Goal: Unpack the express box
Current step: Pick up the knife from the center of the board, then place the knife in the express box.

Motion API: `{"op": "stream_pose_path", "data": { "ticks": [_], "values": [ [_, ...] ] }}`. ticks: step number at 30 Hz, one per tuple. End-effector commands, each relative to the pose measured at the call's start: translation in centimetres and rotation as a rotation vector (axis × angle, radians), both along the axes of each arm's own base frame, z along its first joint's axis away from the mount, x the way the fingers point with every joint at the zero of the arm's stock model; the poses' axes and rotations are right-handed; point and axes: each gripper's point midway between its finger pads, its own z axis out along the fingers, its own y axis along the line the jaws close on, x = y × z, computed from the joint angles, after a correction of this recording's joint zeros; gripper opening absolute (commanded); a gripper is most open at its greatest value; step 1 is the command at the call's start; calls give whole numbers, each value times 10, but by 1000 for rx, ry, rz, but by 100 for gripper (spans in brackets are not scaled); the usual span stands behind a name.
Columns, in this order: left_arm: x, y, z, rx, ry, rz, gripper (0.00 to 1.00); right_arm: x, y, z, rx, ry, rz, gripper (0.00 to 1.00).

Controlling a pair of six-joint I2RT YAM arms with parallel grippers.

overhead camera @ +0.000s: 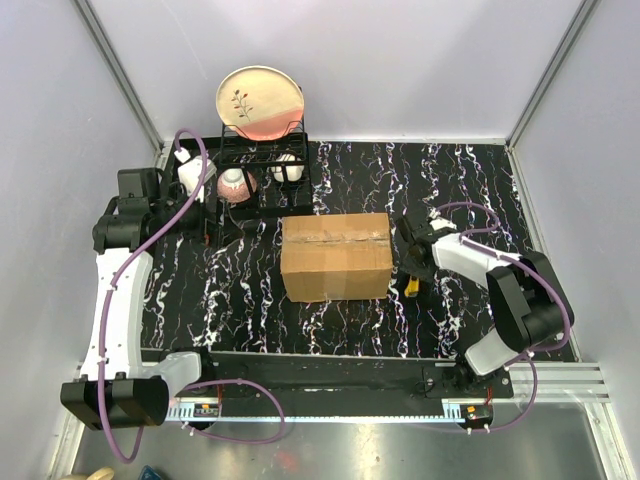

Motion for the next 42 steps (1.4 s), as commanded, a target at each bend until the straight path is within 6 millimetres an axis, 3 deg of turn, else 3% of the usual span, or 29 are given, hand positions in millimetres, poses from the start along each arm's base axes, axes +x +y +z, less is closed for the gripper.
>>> {"op": "stream_pose_path", "data": {
  "ticks": [1, 3, 8, 13, 19, 22, 24, 28, 30, 31, 34, 37, 38, 42],
  "values": [
    [-1, -2, 19, 0, -73, -21, 99, -17, 17, -20, 23, 51, 22, 42],
    [-2, -3, 19, -6, -70, -25, 99, -19, 17, -21, 20, 54, 21, 33],
    [-3, -4, 19, -9, -69, -27, 99, -20, 17, -13, 27, 32, 21, 23],
    [-4, -4, 22, -9, -79, -26, 99, -13, 15, 15, 22, -39, 33, 12],
    [-5, -5, 20, -15, -68, -32, 99, 1, 7, 89, 3, -212, 97, 12],
    [-2, -4, 15, -24, -44, -20, 99, 10, 14, 138, 38, -319, 171, 12],
    [-2, -6, 15, -33, -36, -26, 99, 10, 17, 160, 40, -352, 236, 12],
    [-4, -10, 14, -49, -33, -54, 99, 15, 47, 214, 136, -429, 408, 11],
    [-4, -11, 17, -58, -35, -60, 99, 16, 58, 226, 146, -437, 482, 11],
    [-4, -12, 16, -60, -33, -73, 99, 13, 77, 243, 191, -463, 559, 10],
    [-8, -19, 22, -86, -30, -125, 99, 9, 110, 260, 212, -486, 716, 10],
    [-14, -25, 30, -112, -39, -169, 99, -5, 155, 256, 186, -461, 923, 12],
    [-15, -26, 32, -117, -42, -177, 99, -16, 180, 243, 157, -426, 1026, 12],
    [-20, -30, 38, -131, -68, -211, 99, -22, 216, 223, 89, -373, 1173, 12]
  ]
}}
